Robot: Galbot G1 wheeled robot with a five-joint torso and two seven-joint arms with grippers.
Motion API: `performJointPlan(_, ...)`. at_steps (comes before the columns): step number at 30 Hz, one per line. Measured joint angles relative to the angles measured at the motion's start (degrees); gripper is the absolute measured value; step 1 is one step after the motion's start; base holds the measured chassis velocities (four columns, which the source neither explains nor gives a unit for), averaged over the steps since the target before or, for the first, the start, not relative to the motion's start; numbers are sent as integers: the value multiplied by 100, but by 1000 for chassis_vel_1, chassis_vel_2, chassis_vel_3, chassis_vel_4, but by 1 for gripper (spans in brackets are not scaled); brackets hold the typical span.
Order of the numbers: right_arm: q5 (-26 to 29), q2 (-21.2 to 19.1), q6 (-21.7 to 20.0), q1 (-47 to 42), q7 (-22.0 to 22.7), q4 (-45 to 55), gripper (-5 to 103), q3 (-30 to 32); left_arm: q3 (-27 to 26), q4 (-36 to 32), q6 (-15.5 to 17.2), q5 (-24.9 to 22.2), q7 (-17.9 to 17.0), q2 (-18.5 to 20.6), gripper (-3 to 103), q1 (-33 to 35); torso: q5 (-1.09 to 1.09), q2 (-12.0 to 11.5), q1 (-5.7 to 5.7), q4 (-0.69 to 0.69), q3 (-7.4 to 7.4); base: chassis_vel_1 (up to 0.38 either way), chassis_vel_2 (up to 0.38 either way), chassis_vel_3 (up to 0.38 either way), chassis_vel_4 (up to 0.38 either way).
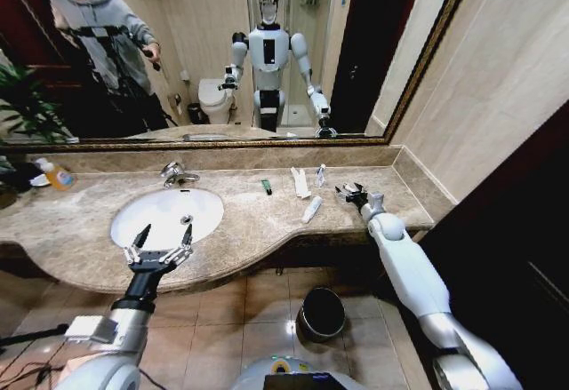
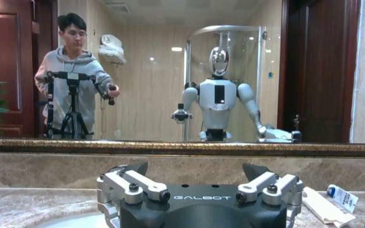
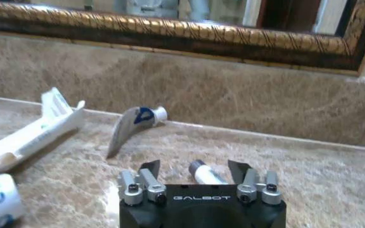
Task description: Pick up the trash from the sink and place it in the trash bin.
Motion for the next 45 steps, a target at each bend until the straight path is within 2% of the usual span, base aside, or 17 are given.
performJointPlan(1, -8, 5, 0, 11, 1, -43, 71, 6, 0, 0, 0, 0, 0, 0, 100, 0, 0, 0, 0, 0, 0, 0, 0, 0, 0)
performJointPlan(2, -8, 5, 0, 11, 1, -43, 71, 6, 0, 0, 0, 0, 0, 0, 100, 0, 0, 0, 0, 0, 0, 0, 0, 0, 0)
performJointPlan(5, -30, -7, 5, 16, -60, -147, 54, 39, 0, 0, 0, 0, 0, 0, 100, 0, -1, 0, 0, -1, 0, 0, 0, 0, 0)
performJointPlan(6, -30, -7, 5, 16, -60, -147, 54, 39, 0, 0, 0, 0, 0, 0, 100, 0, -1, 0, 0, -1, 0, 0, 0, 0, 0)
performJointPlan(8, -34, -32, 5, 14, -144, -175, 43, 61, 0, 0, 0, 0, 0, 0, 100, 0, -2, 0, 0, -1, -1, 0, 0, 0, 0)
performJointPlan(9, -34, -32, 5, 14, -144, -175, 43, 61, 0, 0, 0, 0, 0, 0, 100, 0, -2, 0, 0, -1, -1, 0, 0, 0, 0)
performJointPlan(11, -35, -52, 6, 9, -178, -188, 33, 87, 0, 0, 0, 0, 0, 0, 100, 0, -2, 0, 0, -1, -1, 0, 0, 0, 0)
performJointPlan(14, -34, -81, 8, -24, -204, -179, 27, 113, 0, 0, 0, 0, 0, 0, 100, 0, -1, 0, 0, 0, -1, 0, 0, 0, 0)
performJointPlan(18, -30, -119, 10, -95, -215, -113, 6, 144, 0, 0, 0, 0, 0, 0, 100, 0, -1, 0, 0, 0, -1, 0, 0, 0, 0)
performJointPlan(20, -29, -119, 11, -101, -216, -105, 6, 146, 0, 0, 0, 0, 0, 0, 100, 0, -1, 0, 0, 0, -1, 0, 0, 0, 0)
performJointPlan(21, -27, -119, 11, -115, -213, -78, 1, 149, 0, 0, 0, 0, 0, 0, 100, 0, 0, 0, 0, 0, -1, 0, 0, 0, 0)
performJointPlan(32, 3, -123, -48, -388, -123, 354, 0, 281, 0, 0, 0, 0, 0, 0, 100, 0, 1, 0, 0, 0, 0, 0, 0, 0, 0)
performJointPlan(39, 52, -248, -67, -1067, 18, 1312, 0, 677, 0, 0, 0, 0, 0, 0, 100, 0, 1, 0, 0, 0, 0, 0, 0, 0, 0)
performJointPlan(42, 233, -338, -100, -1732, 251, 2203, 0, 908, 0, 0, 0, 0, 1, 0, 100, 0, 1, 1, -1, -3, -1, 0, 0, 0, 0)
performJointPlan(43, 233, -338, -100, -1732, 251, 2203, 0, 908, 0, 0, 0, 0, 1, 0, 100, 0, 1, 1, -1, -3, -1, 0, 0, 0, 0)
performJointPlan(45, 320, -339, -50, -2124, 405, 2749, 0, 1025, 0, 0, 0, 0, 1, 0, 100, 0, 1, 0, 0, 1, -1, 0, 0, 0, 0)
